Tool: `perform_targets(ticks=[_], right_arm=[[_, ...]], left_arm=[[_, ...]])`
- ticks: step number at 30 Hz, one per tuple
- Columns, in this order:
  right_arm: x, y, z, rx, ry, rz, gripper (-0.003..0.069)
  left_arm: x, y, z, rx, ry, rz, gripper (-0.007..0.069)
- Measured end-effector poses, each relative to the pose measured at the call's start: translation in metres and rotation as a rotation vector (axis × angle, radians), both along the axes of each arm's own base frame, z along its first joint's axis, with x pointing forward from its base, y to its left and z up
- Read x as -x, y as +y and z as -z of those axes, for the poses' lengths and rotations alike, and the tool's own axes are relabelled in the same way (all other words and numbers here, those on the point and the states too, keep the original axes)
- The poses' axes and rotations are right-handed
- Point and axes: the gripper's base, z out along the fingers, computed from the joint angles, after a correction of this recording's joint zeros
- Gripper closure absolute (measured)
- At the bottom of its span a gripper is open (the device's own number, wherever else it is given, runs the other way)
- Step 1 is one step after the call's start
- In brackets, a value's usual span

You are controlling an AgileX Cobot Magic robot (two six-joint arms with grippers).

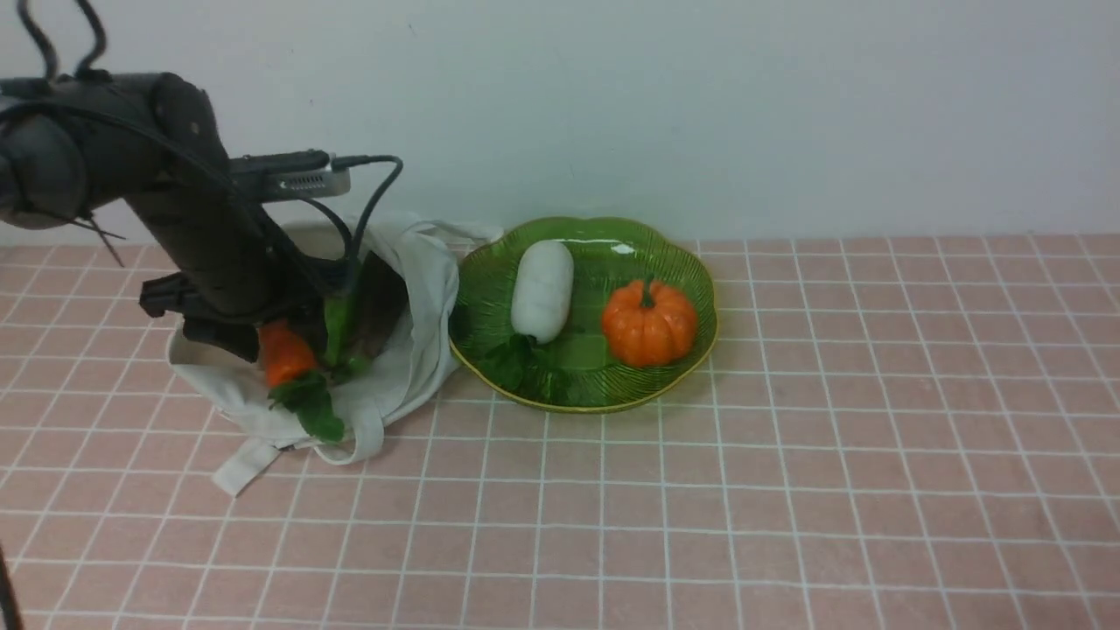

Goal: Take vegetables from bag on pink coffee tablecloth place on plate.
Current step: 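Reach into the cloth bag toward a vegetable inside it with the left gripper, then take the carrot out of the bag and place it on the plate with the left gripper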

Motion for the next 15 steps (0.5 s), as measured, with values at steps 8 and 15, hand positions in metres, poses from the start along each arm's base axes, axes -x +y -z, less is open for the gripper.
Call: perform_targets(ticks=[8,15], right_arm=[[0.0,0.0,0.0,0.0,0.0,0.0,0.0673],[0.0,0.0,0.0,0.002,0.0,0.0,0.0673]], left_arm=[[-0.008,-0.005,0.022,-0.028,0.041,-0.019,0.0249],[-0.003,-0.004,0.02,-0.077,0.089,-0.011,0.0295]])
